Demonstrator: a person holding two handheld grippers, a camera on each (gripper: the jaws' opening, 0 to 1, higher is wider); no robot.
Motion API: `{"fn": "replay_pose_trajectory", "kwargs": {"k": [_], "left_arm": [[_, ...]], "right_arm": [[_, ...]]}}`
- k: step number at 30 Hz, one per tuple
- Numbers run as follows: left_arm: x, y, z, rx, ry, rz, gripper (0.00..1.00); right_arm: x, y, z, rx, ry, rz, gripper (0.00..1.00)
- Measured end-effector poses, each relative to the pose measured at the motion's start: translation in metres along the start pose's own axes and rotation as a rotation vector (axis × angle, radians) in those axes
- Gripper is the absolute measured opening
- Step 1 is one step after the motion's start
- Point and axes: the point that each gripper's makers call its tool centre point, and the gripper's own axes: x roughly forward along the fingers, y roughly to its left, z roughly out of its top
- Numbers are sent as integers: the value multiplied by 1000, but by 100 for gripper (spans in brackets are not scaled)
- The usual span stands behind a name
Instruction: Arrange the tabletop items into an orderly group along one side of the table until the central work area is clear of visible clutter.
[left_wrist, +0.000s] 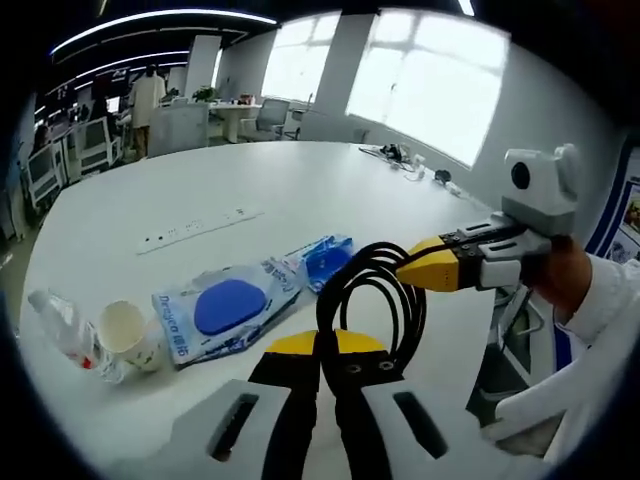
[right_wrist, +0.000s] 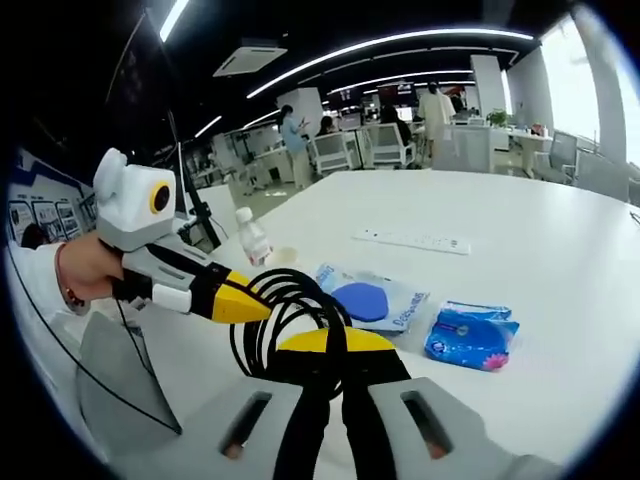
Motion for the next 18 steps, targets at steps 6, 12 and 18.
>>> {"fn": "replay_pose_trajectory", "kwargs": {"k": [6,12,18], "left_arm": [[24,-21,9,9,5,-29,1],[52,-41,10,-1,24,-63,1],[77,-54,6,-14,53,-85,1]], "right_arm": [[-16,-25,-4,7,5,-23,0],[-29,-53,-15,21,25,-46,0],[-34,-77,-28,43,49,-59,0]]}}
